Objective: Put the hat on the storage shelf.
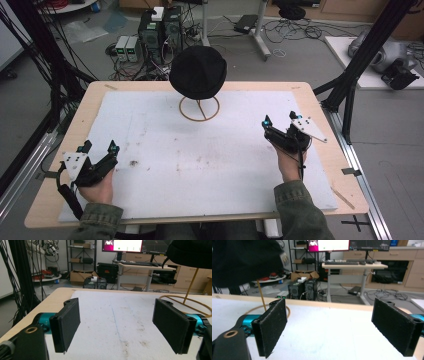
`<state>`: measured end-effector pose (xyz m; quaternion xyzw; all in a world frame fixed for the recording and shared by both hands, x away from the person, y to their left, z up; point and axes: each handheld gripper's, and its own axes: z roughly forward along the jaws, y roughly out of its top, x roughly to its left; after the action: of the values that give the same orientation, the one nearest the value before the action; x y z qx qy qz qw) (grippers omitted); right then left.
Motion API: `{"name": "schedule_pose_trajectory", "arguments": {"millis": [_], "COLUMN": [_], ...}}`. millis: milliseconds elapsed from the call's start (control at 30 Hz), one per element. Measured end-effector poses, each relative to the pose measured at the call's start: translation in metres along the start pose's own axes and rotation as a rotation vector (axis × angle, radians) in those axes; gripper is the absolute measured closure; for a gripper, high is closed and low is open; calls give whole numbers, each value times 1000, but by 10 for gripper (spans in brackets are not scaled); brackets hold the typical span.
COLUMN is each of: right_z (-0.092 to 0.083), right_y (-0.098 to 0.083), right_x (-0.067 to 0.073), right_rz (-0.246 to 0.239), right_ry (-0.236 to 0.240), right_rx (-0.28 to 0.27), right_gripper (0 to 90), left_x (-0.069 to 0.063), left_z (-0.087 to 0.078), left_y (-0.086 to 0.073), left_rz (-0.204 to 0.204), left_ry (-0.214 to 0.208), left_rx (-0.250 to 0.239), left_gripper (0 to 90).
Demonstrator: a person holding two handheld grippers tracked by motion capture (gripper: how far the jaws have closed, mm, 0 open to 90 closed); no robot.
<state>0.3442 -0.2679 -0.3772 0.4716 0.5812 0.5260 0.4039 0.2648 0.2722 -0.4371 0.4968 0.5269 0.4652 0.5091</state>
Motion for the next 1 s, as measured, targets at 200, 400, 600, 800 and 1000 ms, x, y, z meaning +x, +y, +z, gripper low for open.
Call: {"name": "schedule_pose_trajectory", "arguments": {"millis": [200, 400, 600, 800, 1000], "right_z": [-11, -21, -32, -38, -39], "right_y": [-18, -30, -37, -42, -42], "right_x": [-10, -20, -24, -24, -23], "right_rz": [12, 13, -6, -19, -14], "right_ry": [-30, -66, -95, -125, -132], "right_rx": [19, 27, 10, 17, 15], "right_gripper": [123, 122, 123, 122, 122], "left_x": [-1, 0, 0, 0, 0], "left_z": [0, 0, 0, 1, 1], "left_y": [0, 0, 0, -1, -1], "left_rz": [-5, -9, -13, -18, -16], "left_ry": [6, 12, 14, 17, 15], "left_rx": [3, 6, 10, 11, 13], "left_gripper": [213, 207, 206, 207, 207]}}
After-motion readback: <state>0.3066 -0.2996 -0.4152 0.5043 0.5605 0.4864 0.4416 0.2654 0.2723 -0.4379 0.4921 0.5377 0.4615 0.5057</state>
